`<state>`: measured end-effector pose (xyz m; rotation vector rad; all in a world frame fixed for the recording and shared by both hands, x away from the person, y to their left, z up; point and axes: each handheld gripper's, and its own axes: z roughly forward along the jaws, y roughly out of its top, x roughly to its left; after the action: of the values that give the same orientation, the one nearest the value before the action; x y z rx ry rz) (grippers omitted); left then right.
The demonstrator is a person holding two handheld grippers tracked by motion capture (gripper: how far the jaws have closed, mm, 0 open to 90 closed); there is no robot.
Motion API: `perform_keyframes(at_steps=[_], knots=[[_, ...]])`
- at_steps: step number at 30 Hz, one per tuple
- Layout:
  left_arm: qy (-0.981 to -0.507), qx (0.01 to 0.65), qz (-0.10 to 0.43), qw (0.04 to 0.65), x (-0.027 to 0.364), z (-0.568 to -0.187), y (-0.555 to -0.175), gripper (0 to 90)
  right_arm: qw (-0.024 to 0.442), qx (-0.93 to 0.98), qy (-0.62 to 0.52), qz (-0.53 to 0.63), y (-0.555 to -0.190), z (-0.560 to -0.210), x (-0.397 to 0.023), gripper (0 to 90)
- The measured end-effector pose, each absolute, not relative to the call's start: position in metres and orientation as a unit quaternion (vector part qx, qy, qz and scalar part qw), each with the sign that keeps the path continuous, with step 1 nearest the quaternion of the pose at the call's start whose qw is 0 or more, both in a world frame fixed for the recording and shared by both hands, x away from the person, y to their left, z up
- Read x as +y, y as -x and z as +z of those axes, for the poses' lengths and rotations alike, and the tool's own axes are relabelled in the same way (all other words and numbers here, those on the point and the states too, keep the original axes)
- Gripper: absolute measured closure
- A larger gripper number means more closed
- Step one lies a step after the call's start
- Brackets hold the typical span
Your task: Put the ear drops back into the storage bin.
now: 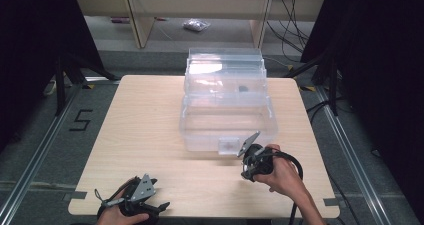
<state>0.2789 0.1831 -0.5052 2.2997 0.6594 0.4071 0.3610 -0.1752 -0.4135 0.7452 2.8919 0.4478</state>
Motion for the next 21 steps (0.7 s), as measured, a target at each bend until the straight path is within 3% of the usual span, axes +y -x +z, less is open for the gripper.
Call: perform_keyframes(at_steps=[21], knots=[[-0.889, 0.251, 0.158, 0.349, 0.184, -0.505, -0.279, 16.6, 0.072, 0.955, -0.247, 0.149, -0.382, -0.363, -0.187, 60.2]])
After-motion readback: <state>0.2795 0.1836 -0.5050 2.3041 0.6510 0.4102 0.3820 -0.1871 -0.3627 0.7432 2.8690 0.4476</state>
